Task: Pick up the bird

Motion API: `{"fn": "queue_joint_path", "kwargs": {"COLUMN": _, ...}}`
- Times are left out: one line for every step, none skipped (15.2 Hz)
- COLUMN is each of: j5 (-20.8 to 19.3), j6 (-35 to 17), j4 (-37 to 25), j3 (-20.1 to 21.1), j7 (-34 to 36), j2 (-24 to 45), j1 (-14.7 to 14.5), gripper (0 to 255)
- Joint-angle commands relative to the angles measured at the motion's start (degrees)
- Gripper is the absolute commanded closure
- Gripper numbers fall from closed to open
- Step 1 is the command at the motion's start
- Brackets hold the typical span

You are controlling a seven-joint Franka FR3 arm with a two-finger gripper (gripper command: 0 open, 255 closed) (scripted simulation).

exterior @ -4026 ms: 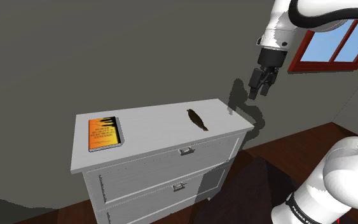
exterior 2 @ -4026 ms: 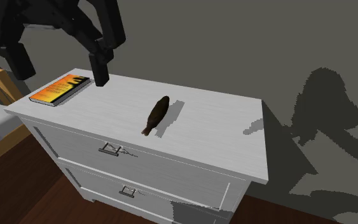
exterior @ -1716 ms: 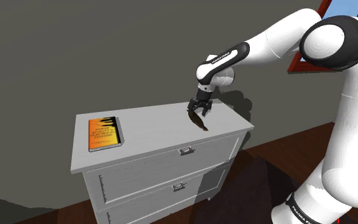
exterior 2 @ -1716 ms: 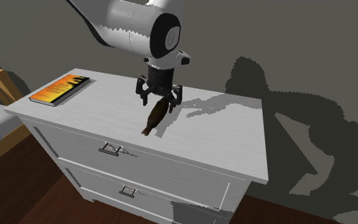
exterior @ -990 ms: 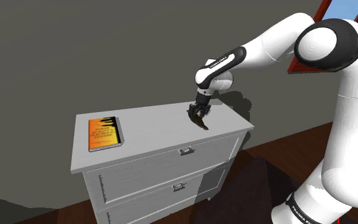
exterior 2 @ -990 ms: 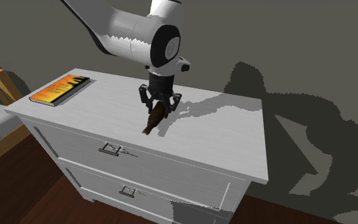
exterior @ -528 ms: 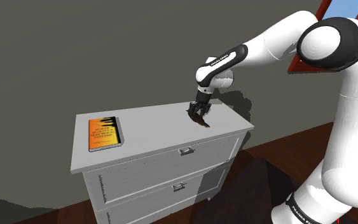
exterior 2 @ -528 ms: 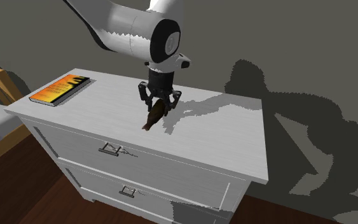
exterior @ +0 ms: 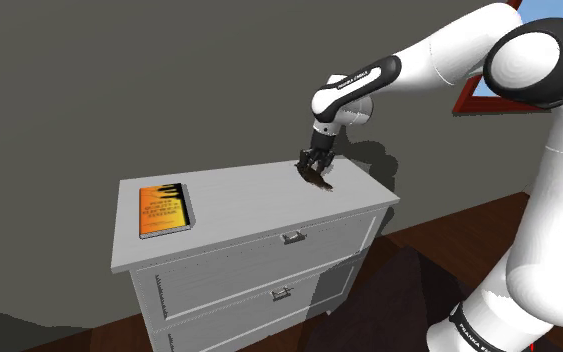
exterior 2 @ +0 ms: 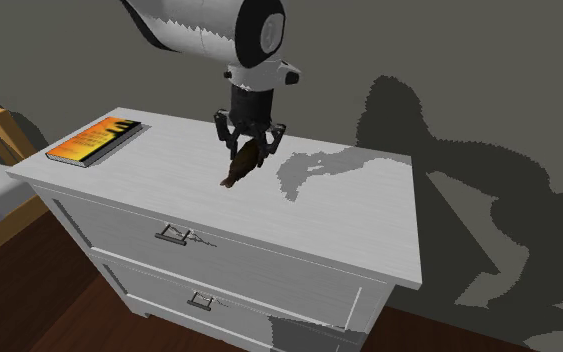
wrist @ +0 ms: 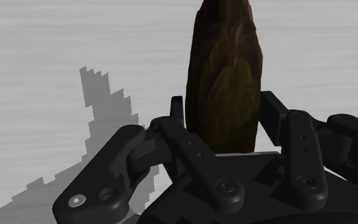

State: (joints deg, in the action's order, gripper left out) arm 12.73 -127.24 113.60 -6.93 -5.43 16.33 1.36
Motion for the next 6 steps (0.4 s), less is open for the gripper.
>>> {"fn": "queue_joint_path", "kwargs": {"j5": -0.3, "j6": 1.2, "j4": -0.3, "j3": -0.1, "j7": 0.3, "j2": -0.9, "j1": -0.1, "gripper": 255}}
{"fn": "queue_joint_path", "kwargs": {"j5": -0.5, "j6": 1.8, "j4": -0.5, "j3": -0.1, "j7": 0.5, "j2": -1.4, "j1": -0.1, "gripper": 255}}
{"fn": "queue_joint_path", "kwargs": {"j5": -0.6, "j6": 2.5, "j4": -0.8, "j3": -0.2, "j7": 0.7, "j2": -1.8, "j1": -0.1, "gripper": 255}}
{"fn": "queue_joint_path", "kwargs": {"j5": -0.7, "j6": 3.2, "j4": -1.1, "j3": -0.2, "j7": 0.8, "j2": -2.1, "j1": -0.1, "gripper": 255}}
{"fn": "queue_joint_path", "kwargs": {"j5": -0.8, "j6": 3.3, "j4": -1.1, "j3": -0.2, "j7": 0.9, "j2": -2.2, "j1": -0.1, "gripper": 255}}
{"fn": "queue_joint_path", "kwargs": {"j5": -0.8, "j6": 3.3, "j4": -1.1, "j3": -0.2, "j7": 0.9, "j2": -2.2, "j1": -0.1, "gripper": 255}}
